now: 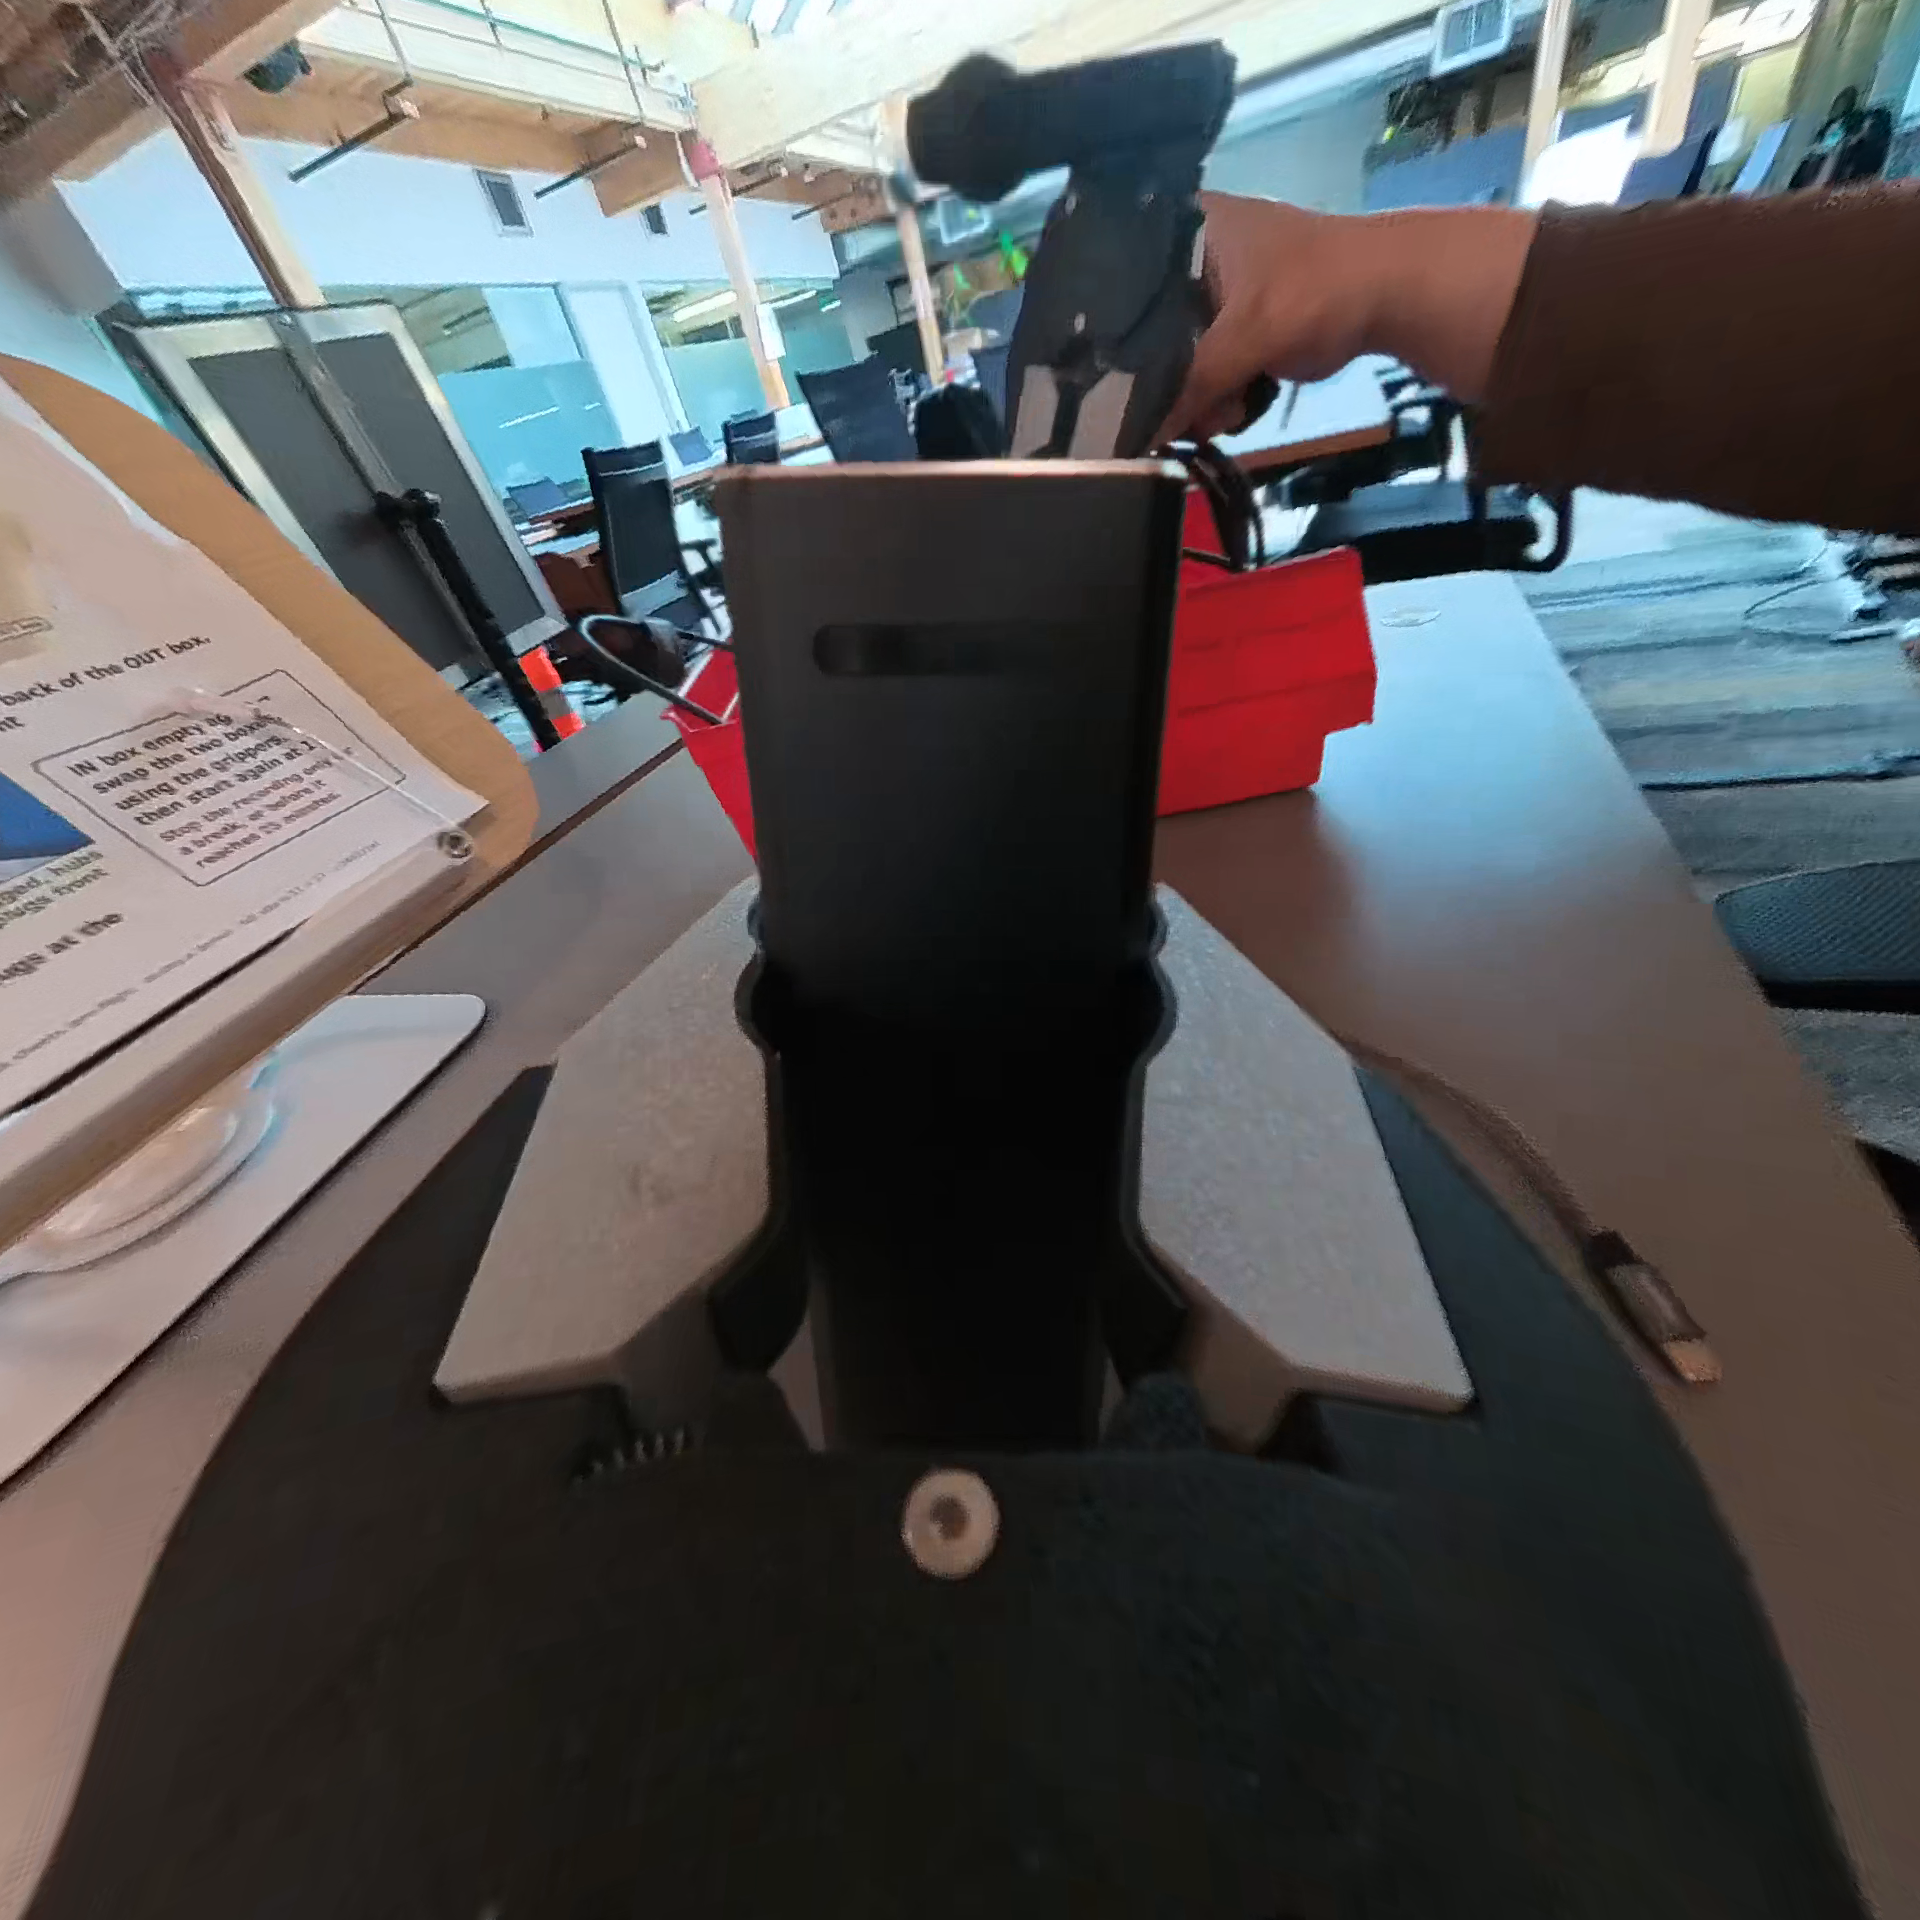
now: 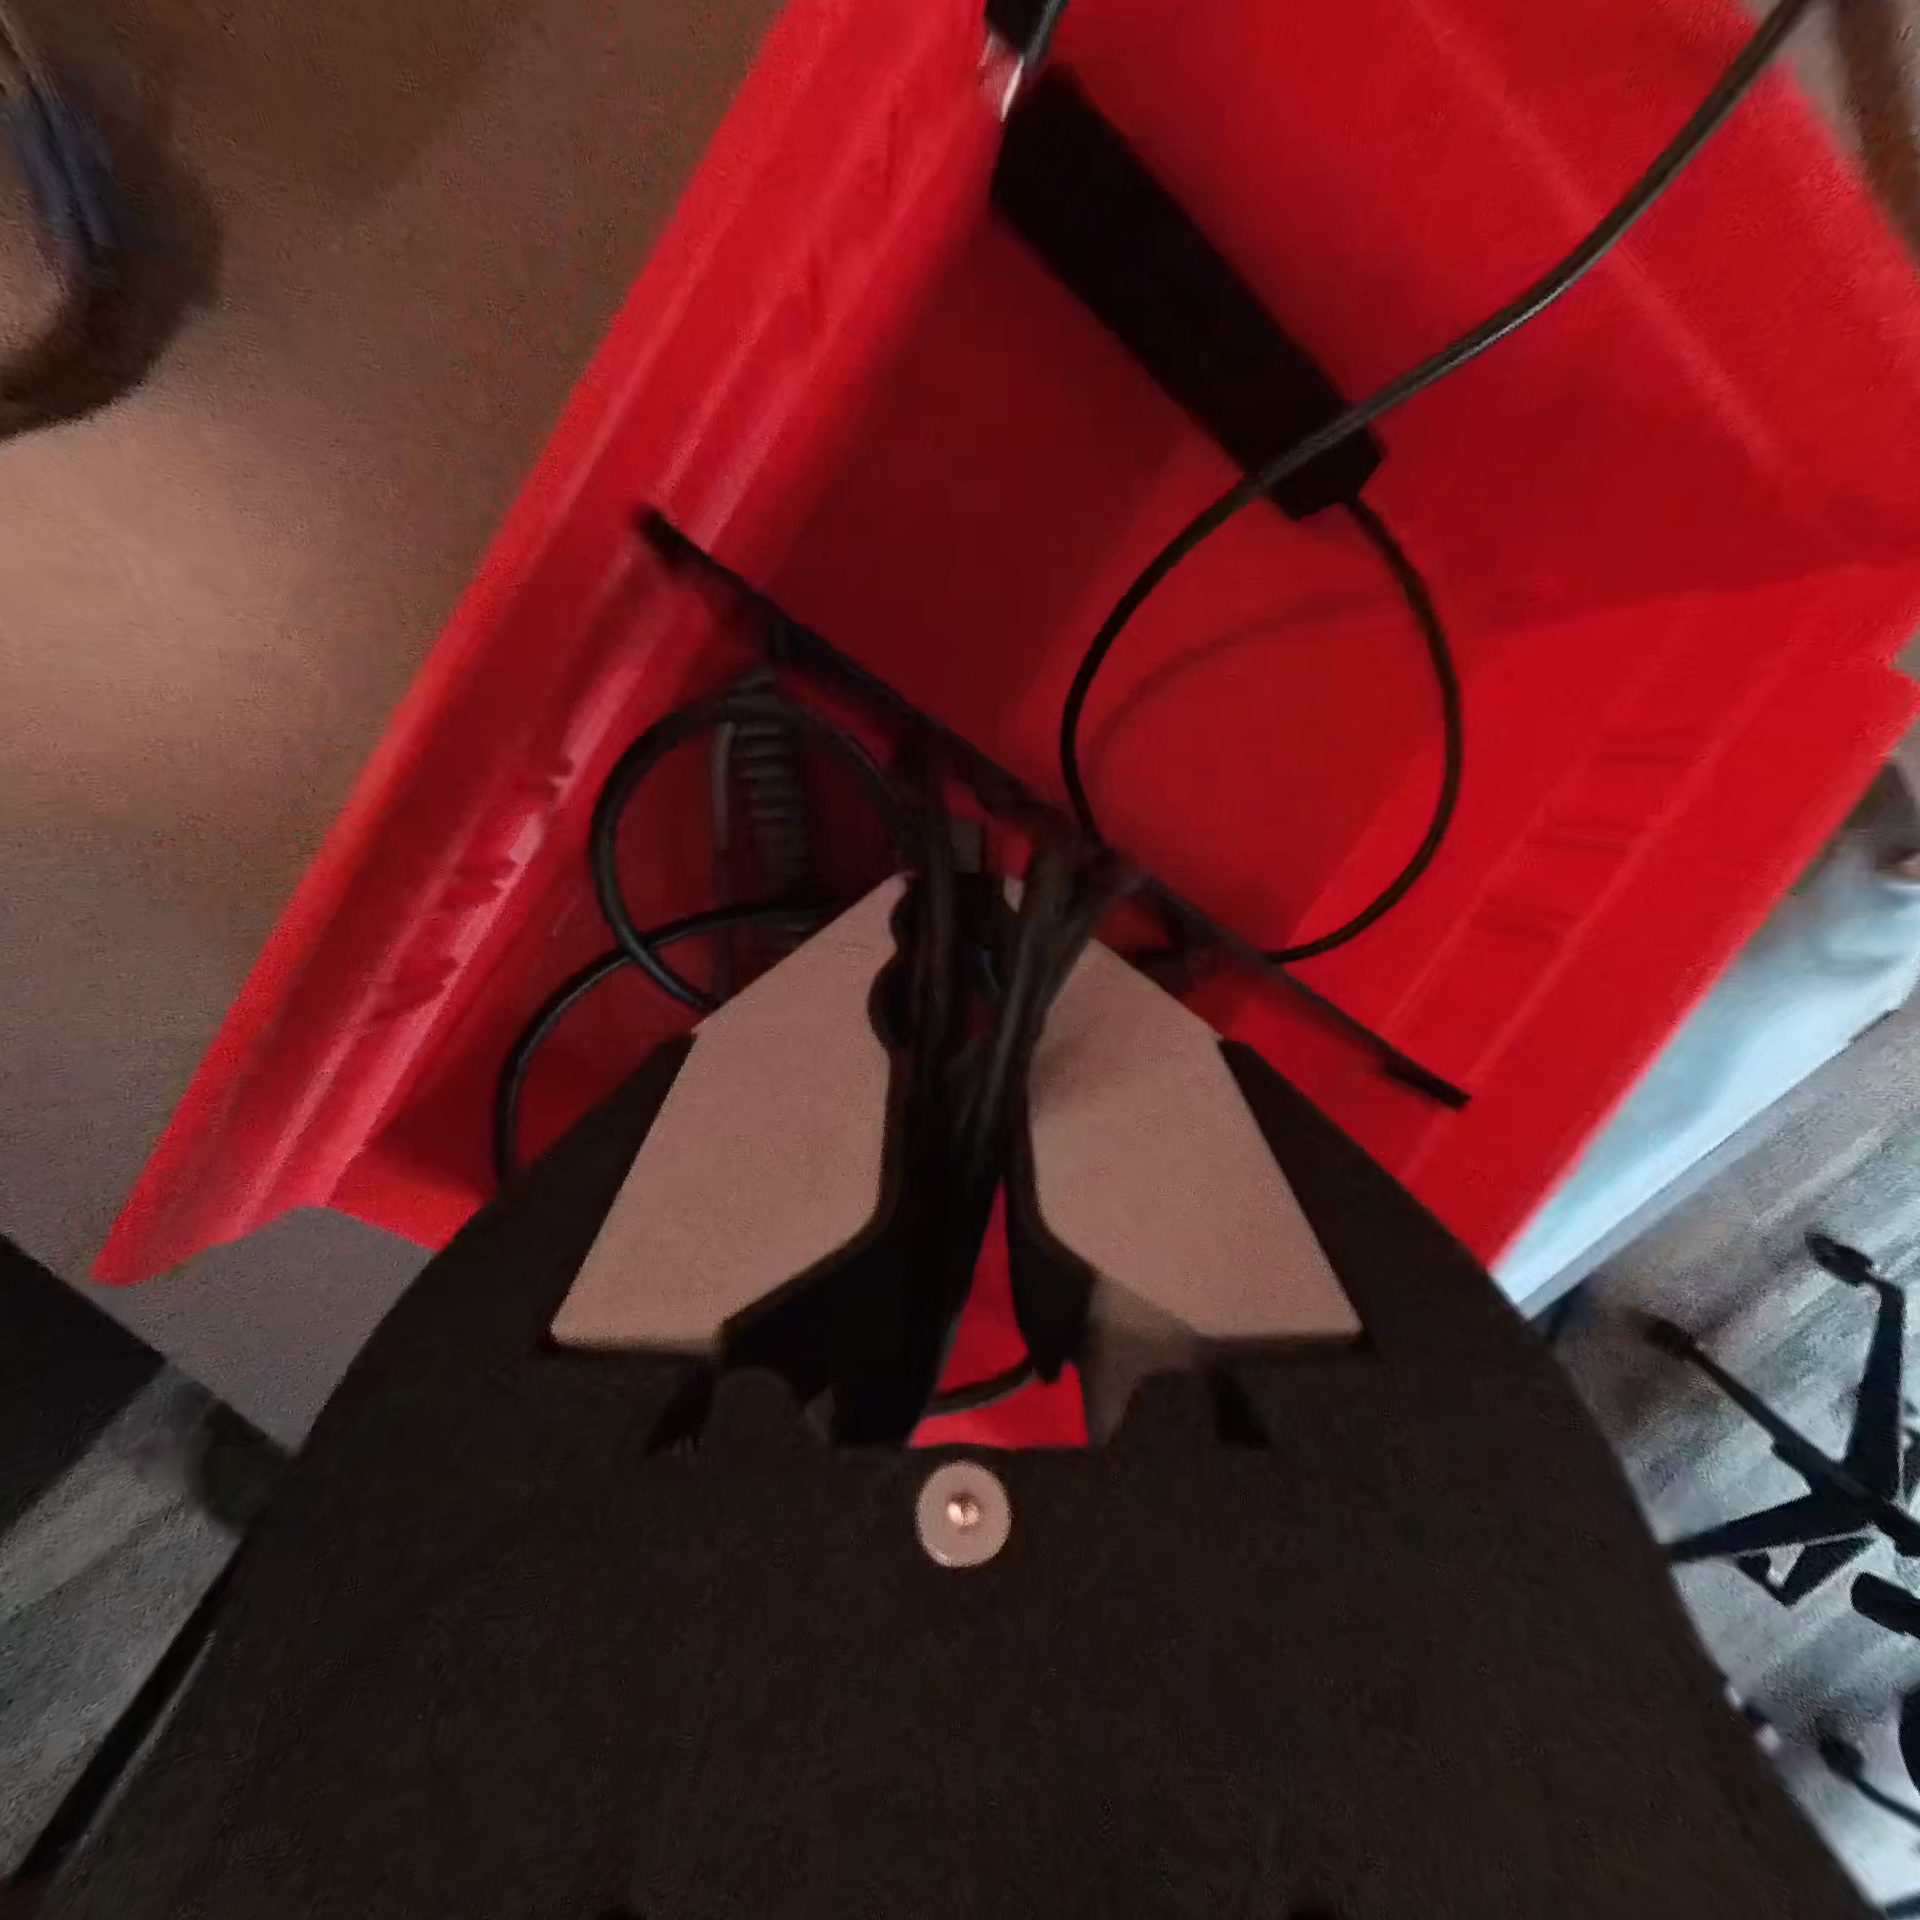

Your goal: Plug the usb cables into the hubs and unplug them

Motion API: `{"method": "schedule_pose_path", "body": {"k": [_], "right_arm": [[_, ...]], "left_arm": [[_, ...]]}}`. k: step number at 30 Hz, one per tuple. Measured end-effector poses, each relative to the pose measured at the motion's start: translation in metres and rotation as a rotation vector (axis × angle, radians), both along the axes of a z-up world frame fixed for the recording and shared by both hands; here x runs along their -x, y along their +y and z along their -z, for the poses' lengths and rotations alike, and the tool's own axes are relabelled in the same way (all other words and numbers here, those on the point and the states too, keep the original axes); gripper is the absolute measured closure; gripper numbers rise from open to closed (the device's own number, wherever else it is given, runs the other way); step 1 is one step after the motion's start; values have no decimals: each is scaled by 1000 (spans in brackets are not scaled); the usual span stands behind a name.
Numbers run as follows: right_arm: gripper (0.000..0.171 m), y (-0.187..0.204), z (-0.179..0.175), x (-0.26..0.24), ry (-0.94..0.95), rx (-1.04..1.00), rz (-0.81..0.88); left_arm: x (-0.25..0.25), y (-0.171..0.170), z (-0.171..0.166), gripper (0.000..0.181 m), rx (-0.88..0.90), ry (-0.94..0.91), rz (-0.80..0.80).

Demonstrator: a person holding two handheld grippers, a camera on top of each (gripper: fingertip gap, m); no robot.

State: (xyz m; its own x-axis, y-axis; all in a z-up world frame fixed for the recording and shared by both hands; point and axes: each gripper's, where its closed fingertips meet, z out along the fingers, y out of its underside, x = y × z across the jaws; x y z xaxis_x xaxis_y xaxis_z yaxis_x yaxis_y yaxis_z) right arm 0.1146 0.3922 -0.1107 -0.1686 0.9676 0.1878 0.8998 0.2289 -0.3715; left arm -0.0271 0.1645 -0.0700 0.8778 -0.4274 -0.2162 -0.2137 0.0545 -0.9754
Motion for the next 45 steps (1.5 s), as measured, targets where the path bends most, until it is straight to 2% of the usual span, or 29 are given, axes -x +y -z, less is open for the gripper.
{"method": "schedule_pose_path", "body": {"k": [3, 5, 7, 9, 12, 15, 17, 19, 22, 24, 28, 31, 35, 40, 45], "right_arm": [[151, -2, -47, 0, 150, -71, 40], [129, -7, -77, -2, 249, -96, 73], [121, -20, -107, 2, 367, -108, 92], [119, -52, -135, 11, 518, -52, 61], [124, -131, -154, 37, 746, 139, -77], [151, -186, -136, 75, 895, 291, -101], [149, -214, -96, 106, 809, 408, -102], [137, -241, -55, 135, 677, 528, -121], [139, -258, -24, 171, 623, 652, -88], [140, -257, -21, 190, 645, 762, -62], [143, -237, -28, 216, 700, 1109, -4], [149, -242, -29, 211, 637, 1286, -59], [143, -254, -6, 217, 542, 1299, -11], [153, -264, -13, 221, 588, 1417, -18], [155, -258, -16, 217, 642, 1413, -13]], "left_arm": [[-1, -8, -7, 114, 2, -110, 93], [-3, -14, -9, 114, 34, -197, 189], [-2, -17, -10, 114, 39, -248, 231], [-2, -20, -13, 114, 36, -282, 259], [2, -22, -17, 113, 22, -329, 259], [7, -21, -16, 114, 17, -324, 220], [13, -18, -14, 113, 13, -309, 175], [23, -13, -11, 113, 1, -287, 96], [45, -5, -8, 115, -13, -264, -38], [62, -2, -9, 114, -33, -268, -126], [95, -2, -20, 114, -115, -243, -304], [98, 0, -21, 113, -118, -243, -320], [76, 1, -27, 114, -143, -184, -281], [65, -3, -35, 114, -202, -129, -287], [62, -7, -32, 113, -199, -137, -277]]}}
